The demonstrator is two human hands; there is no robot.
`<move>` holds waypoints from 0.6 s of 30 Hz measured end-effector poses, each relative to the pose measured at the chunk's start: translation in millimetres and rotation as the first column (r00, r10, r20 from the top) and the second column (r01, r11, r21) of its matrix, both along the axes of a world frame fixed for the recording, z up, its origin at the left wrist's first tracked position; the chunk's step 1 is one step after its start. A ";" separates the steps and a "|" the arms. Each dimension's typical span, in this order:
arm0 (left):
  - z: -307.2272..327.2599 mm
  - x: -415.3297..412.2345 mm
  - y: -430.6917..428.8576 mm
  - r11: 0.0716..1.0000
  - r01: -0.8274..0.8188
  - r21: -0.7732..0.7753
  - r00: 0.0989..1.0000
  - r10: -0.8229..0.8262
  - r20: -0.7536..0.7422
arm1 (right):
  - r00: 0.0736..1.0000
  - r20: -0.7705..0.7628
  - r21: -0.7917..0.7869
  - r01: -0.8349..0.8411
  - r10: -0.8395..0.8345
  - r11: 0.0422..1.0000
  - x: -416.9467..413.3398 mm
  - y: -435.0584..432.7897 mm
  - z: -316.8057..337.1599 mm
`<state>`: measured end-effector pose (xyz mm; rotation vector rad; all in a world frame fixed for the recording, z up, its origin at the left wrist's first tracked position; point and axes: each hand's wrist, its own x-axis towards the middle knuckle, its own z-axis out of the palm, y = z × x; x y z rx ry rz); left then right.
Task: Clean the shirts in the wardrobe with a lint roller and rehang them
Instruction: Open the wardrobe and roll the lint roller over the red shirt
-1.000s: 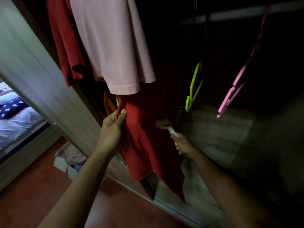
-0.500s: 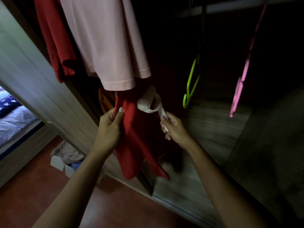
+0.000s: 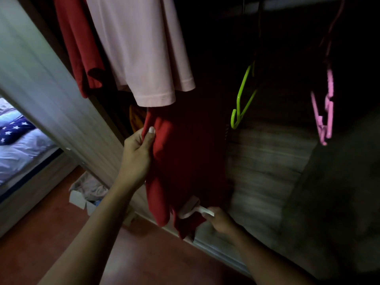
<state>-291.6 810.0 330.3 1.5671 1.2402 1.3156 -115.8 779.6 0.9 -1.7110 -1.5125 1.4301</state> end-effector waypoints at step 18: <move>0.0 5.0 -0.2 0.999 -0.024 -0.031 0.999 0.023 -0.042 | 0.874 -0.452 0.491 0.410 -0.177 0.769 48.6 62.9 187.8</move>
